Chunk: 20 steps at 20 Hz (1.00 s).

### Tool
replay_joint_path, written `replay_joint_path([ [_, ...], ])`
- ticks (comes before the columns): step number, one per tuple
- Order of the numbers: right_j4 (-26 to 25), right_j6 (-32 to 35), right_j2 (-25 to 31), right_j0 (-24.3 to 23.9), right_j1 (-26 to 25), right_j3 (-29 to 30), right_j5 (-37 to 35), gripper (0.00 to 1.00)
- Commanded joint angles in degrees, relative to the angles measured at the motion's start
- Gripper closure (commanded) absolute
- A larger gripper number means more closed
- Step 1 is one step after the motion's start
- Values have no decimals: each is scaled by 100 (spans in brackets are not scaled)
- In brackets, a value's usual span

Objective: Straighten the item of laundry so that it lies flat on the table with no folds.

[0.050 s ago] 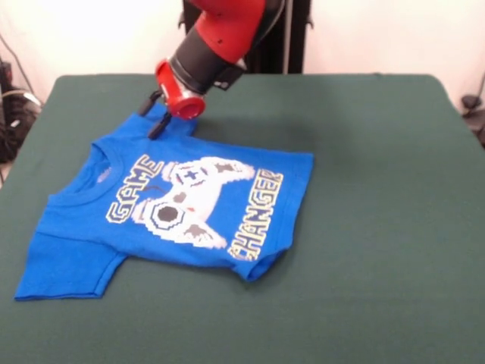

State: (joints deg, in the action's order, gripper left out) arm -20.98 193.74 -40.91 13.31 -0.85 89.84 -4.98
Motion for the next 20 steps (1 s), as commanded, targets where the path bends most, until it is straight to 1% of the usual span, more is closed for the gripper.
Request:
replay_joint_path([
  [1, 420, 334, 172, 93, -772, -109, -364, 0],
  [8, 128, -154, 592, -334, -516, 52, -307, 0],
  [11, 152, -88, 587, -311, -625, -12, -167, 0],
  [12, 113, -79, 626, -366, -756, -158, 195, 0],
  [13, 206, 64, 669, -421, -919, -316, 752, 0],
  [14, 534, 350, 509, -313, -1242, -491, 1525, 0],
  [15, 460, 208, 750, -532, -1211, -602, 1911, 0],
  [16, -17, -138, 1388, -1019, -861, -607, 1881, 0],
  [17, 28, -139, 1449, -983, -792, -605, 1596, 0],
  [20, 64, -333, 1763, -1020, -295, -412, 409, 0],
])
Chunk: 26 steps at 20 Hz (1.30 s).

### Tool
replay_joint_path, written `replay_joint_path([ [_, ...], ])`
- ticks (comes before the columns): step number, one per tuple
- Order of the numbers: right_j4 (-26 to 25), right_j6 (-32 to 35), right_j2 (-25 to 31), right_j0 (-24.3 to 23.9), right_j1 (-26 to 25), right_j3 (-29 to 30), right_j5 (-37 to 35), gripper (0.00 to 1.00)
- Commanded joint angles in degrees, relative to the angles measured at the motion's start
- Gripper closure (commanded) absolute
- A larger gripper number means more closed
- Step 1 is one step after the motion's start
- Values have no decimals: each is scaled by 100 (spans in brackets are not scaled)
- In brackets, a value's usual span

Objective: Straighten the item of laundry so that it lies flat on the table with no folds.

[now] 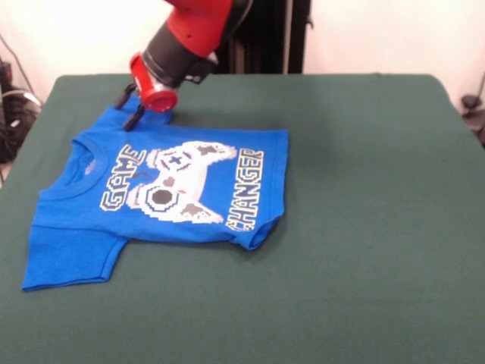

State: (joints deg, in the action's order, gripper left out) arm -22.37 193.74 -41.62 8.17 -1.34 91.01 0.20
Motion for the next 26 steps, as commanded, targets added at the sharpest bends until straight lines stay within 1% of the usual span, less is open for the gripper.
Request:
replay_joint_path([
  [1, 392, -229, 1623, -276, -257, -566, -429, 0],
  [3, 598, -143, 1552, -150, -156, -591, -886, 0],
  [6, 960, 119, 1445, 47, -130, -737, -1368, 0],
  [9, 1251, 262, 1368, 188, -123, -875, -1682, 0],
  [11, 1363, 235, 1388, 183, -86, -947, -1792, 0],
  [14, 1411, 22, 1517, 90, 44, -1049, -2003, 0],
  [17, 1445, -157, 1627, 43, 207, -1143, -2373, 0],
  [22, 1309, -651, 1910, -127, 614, -1228, -2970, 0],
  [26, 1107, -1045, 2010, -193, 906, -1307, -3517, 0],
])
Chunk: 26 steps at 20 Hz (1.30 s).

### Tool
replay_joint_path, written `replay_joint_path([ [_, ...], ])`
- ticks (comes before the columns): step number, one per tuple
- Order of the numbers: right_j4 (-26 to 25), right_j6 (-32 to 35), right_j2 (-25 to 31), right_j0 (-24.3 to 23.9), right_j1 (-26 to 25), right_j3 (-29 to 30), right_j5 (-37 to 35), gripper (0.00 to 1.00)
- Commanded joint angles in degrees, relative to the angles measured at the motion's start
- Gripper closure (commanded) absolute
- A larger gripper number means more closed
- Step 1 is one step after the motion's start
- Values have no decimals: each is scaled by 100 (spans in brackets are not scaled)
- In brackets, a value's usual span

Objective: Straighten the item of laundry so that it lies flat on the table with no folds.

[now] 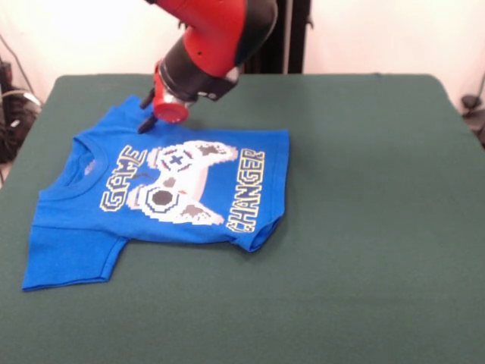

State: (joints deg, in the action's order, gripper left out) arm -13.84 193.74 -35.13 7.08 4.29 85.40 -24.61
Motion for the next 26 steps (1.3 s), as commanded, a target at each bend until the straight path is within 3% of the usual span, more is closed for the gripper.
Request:
replay_joint_path([
  [1, 196, -1168, 1384, -104, 416, -769, -1213, 0],
  [4, -275, -1760, 1115, 40, 597, -1003, -1796, 0],
  [6, -597, -1655, 537, 380, 479, -1321, -2096, 0],
  [11, -947, -1391, 462, 509, 497, -1642, -2445, 0],
  [15, -988, -1466, 769, 405, 554, -1956, -2696, 0],
  [20, -541, -1323, 1536, 88, 634, -2132, -2577, 0],
  [26, -332, -938, 1766, 57, 570, -2587, -2803, 0],
])
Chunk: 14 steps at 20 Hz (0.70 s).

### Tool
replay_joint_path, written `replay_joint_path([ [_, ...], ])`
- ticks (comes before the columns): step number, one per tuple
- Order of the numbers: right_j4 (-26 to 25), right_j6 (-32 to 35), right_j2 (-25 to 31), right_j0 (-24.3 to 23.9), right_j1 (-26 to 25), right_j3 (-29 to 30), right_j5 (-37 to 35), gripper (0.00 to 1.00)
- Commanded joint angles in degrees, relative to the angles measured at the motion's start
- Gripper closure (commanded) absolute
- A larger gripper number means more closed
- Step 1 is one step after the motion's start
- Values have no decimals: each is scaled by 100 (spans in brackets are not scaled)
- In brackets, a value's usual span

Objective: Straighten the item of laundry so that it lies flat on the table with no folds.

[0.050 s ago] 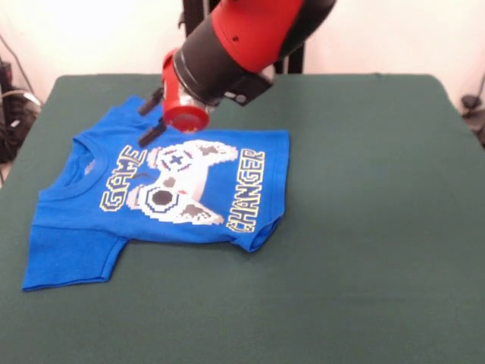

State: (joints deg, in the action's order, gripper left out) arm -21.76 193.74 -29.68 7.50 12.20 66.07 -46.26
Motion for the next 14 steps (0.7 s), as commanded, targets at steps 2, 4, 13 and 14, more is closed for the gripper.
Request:
replay_joint_path([
  [2, 529, -851, 1257, 2, -227, -782, -705, 0],
  [4, 607, -842, 1329, -32, -203, -917, -802, 0],
  [13, 792, -926, 1554, -87, -448, -2003, -1355, 0],
  [14, 791, -937, 1582, -105, -491, -2125, -1362, 0],
])
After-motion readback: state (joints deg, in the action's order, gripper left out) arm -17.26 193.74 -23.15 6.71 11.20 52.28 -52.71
